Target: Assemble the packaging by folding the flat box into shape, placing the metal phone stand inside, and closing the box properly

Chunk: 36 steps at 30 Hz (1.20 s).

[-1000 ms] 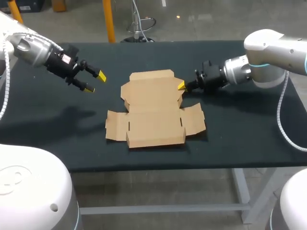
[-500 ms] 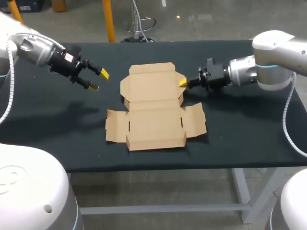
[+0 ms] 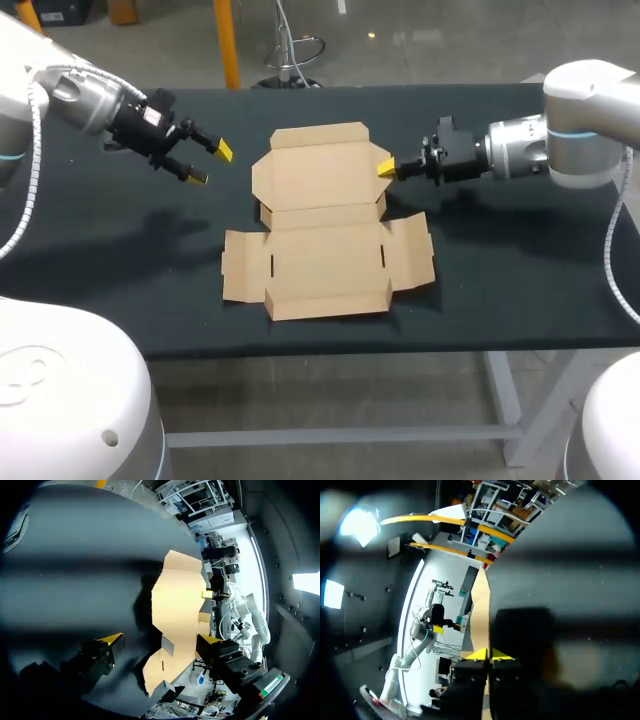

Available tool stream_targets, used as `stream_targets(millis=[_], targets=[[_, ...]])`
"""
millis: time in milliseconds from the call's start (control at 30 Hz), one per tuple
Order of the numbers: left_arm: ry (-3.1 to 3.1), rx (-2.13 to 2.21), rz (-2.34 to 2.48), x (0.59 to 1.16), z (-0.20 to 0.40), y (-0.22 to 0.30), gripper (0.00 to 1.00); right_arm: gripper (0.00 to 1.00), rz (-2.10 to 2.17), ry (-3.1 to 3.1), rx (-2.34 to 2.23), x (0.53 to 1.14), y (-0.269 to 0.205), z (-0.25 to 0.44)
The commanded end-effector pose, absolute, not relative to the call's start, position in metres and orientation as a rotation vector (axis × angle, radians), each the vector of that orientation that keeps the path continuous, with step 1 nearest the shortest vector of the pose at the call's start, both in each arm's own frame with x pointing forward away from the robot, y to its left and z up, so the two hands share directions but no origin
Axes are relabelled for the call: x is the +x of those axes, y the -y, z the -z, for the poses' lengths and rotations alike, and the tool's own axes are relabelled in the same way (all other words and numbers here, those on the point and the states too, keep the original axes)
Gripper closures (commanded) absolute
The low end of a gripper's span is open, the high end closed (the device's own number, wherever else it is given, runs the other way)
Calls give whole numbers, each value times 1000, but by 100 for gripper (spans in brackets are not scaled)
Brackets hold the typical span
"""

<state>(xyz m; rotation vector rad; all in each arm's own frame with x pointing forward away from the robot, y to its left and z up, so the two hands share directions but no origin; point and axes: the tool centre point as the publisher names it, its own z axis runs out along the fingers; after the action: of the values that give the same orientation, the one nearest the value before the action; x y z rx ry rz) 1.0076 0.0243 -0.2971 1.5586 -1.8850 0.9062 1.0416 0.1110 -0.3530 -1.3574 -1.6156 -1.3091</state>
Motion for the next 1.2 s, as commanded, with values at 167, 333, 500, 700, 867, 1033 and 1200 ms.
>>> stream_targets(millis=[167, 333, 500, 700, 867, 1033, 1200], targets=[[1887, 1566, -907, 1004, 295, -25, 0, 100, 1311, 1613, -1348, 1043, -110, 354], [1941, 1522, -961, 1012, 300, -19, 0, 100, 1386, 1639, -1295, 1036, -107, 348], [2003, 1452, -1079, 1021, 299, -19, 0, 100, 1443, 1653, -1249, 1033, -101, 335], [2072, 1322, -1220, 1029, 295, -14, 0, 100, 1506, 1665, -1184, 1033, -99, 324], [2114, 1191, -1343, 1035, 289, -3, 0, 100, 1556, 1667, -1125, 1037, -101, 318], [2163, 1072, -1413, 1040, 284, 15, 0, 100, 1599, 1669, -1084, 1042, -104, 313], [2183, 985, -1461, 1045, 280, 31, 0, 100, 1639, 1668, -1066, 1047, -106, 308]])
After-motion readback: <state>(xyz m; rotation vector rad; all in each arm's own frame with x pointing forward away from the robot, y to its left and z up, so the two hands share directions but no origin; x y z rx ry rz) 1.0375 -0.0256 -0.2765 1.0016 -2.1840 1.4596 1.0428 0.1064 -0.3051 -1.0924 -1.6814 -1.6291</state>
